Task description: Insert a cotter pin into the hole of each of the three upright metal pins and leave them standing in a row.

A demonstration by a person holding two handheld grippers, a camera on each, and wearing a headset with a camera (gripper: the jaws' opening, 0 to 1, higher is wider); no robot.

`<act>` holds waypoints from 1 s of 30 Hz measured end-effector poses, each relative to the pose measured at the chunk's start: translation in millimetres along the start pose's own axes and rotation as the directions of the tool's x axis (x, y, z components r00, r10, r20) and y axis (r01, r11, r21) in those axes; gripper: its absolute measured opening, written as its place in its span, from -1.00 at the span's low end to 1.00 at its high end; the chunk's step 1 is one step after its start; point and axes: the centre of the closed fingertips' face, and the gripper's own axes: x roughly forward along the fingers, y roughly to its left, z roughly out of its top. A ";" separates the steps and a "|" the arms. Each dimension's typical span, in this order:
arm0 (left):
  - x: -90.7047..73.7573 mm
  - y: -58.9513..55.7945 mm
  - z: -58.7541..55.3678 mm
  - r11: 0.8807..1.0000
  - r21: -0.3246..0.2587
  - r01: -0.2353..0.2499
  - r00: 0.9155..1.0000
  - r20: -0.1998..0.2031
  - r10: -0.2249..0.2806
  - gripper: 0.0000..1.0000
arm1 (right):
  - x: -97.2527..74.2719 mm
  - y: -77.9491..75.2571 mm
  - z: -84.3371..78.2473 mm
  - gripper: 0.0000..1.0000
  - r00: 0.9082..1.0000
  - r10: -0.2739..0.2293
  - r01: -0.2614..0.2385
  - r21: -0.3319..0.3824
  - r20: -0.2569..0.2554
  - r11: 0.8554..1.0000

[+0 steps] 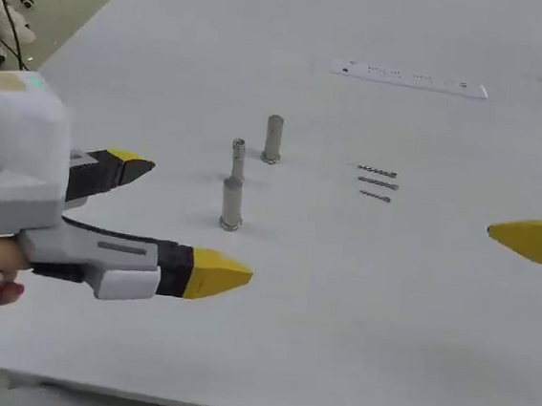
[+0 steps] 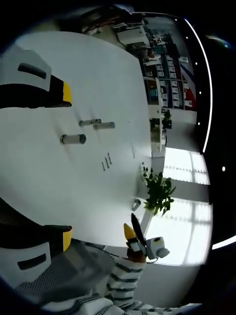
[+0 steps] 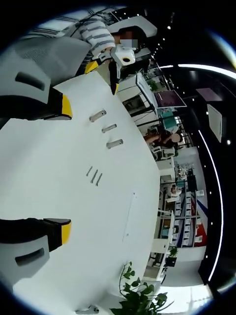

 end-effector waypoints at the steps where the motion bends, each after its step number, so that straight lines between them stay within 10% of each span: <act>1: -0.7 -0.3 0.9 1.000 -0.005 -0.003 1.000 0.004 0.003 0.97 | 7.3 -2.8 4.5 0.59 1.000 0.013 -0.013 -0.009 0.000 1.000; 14: -8.9 1.0 -8.5 0.997 -0.065 -0.050 0.999 -0.006 0.050 0.97 | 79.3 -6.3 38.3 0.28 0.989 0.132 -0.143 -0.175 -0.073 0.974; 30: -5.9 3.8 -6.9 0.989 -0.114 -0.092 0.995 0.024 0.095 0.95 | 145.3 -13.6 37.7 -0.50 0.957 0.188 -0.266 -0.414 -0.220 0.871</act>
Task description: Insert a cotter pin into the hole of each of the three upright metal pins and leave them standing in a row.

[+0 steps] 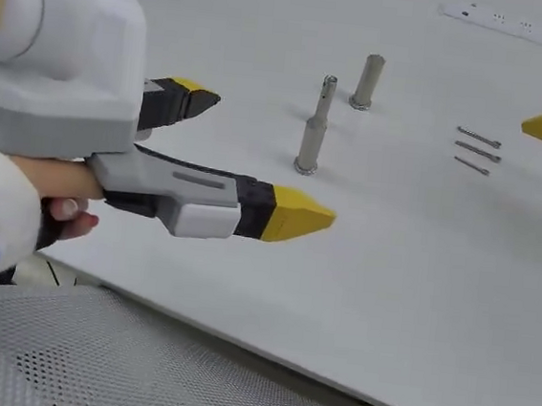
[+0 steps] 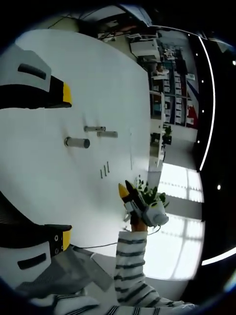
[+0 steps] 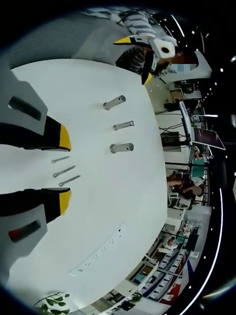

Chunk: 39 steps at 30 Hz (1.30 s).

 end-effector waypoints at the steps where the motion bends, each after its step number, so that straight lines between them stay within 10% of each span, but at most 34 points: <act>1: 0.5 -0.8 0.0 1.000 0.000 0.001 1.000 -0.001 -0.001 0.95 | 5.9 -3.4 -3.5 -0.50 1.000 -0.001 0.001 -0.008 -0.021 1.000; 16: 8.8 -2.6 -8.5 1.000 -0.012 0.005 0.999 -0.048 -0.005 0.93 | 53.9 -2.4 -27.7 -0.71 0.978 0.070 -0.092 -0.107 -0.195 0.990; 39: 8.8 -5.8 -9.8 1.000 -0.012 0.007 0.997 -0.071 -0.008 0.90 | 64.5 -8.0 -39.2 -1.00 0.952 0.067 -0.113 -0.141 -0.298 0.983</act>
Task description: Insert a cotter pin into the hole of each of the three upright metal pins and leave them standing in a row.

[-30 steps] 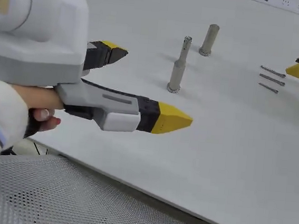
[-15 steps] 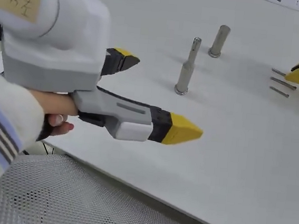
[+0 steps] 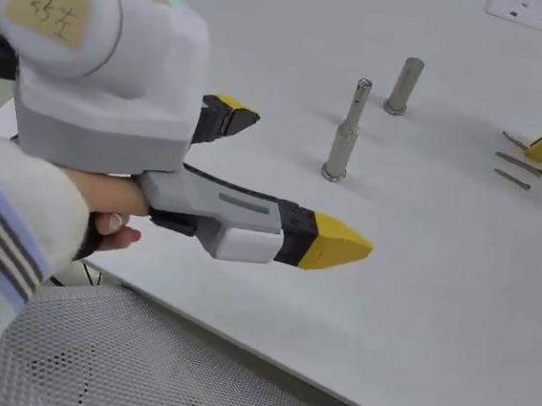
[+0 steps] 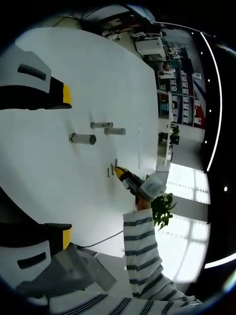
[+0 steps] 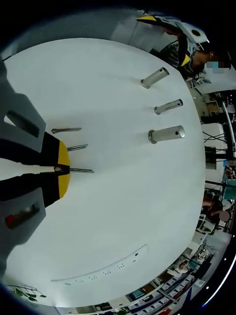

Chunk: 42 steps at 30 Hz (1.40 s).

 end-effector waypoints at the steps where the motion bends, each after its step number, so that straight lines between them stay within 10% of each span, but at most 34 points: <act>1: -0.3 0.2 0.0 1.000 -0.003 -0.002 1.000 0.000 0.002 0.90 | -0.1 0.1 0.2 -1.00 1.000 -0.002 0.002 -0.009 -0.001 1.000; 11: -8.2 -0.2 0.1 1.000 -0.003 -0.010 1.000 0.002 0.010 0.90 | -3.4 -5.0 -1.5 -1.00 0.997 -0.066 0.061 -0.095 -0.051 0.994; 24: -13.2 -7.3 10.9 0.999 -0.028 -0.017 0.998 0.059 0.019 0.84 | -34.1 -15.8 15.7 -1.00 0.995 -0.088 0.093 -0.140 0.042 0.986; 42: -2.3 -18.2 26.8 0.999 -0.023 0.048 0.996 0.075 -0.046 0.66 | -100.1 59.3 77.0 -1.00 0.939 -0.124 0.215 -0.264 0.322 0.940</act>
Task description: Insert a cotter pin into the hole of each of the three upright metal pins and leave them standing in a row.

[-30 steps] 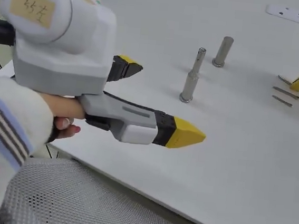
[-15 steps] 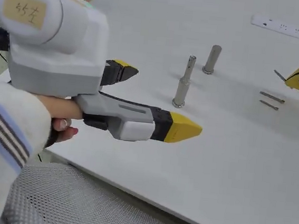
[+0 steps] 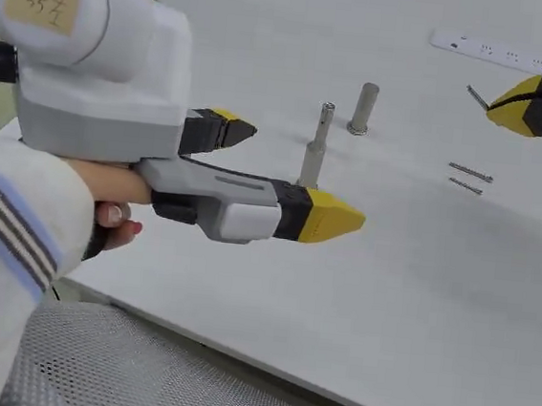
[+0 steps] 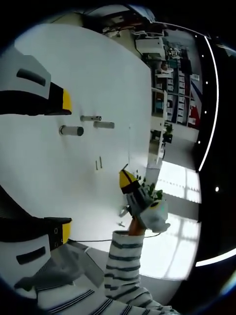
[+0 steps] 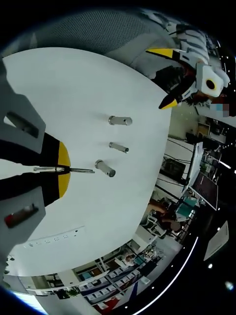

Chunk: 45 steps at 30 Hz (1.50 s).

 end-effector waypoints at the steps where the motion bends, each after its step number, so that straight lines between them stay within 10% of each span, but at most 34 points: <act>1: 0.8 0.2 1.7 1.000 0.004 0.004 1.000 -0.001 -0.004 0.65 | -3.4 5.0 5.6 -1.00 1.000 -0.004 0.004 -0.013 0.013 1.000; 18: 19.5 2.8 28.7 0.994 -0.079 0.080 0.995 0.057 -0.076 0.33 | -30.1 59.0 37.9 -1.00 0.995 -0.038 0.049 -0.120 0.088 0.992; 28: 27.8 -21.2 41.0 0.968 -0.153 0.200 0.979 0.078 -0.190 -0.13 | -31.9 83.4 58.9 -1.00 0.993 -0.015 0.037 -0.190 0.119 0.981; 35: 32.8 -31.7 41.0 0.948 -0.196 0.249 0.968 0.070 -0.240 -0.59 | -27.5 91.1 65.5 -1.00 0.992 -0.008 0.035 -0.223 0.124 0.974; 45: 40.2 -37.6 29.3 0.948 -0.195 0.252 0.968 0.029 -0.251 -0.74 | -20.7 103.2 71.9 -1.00 0.990 0.024 0.011 -0.245 0.139 0.970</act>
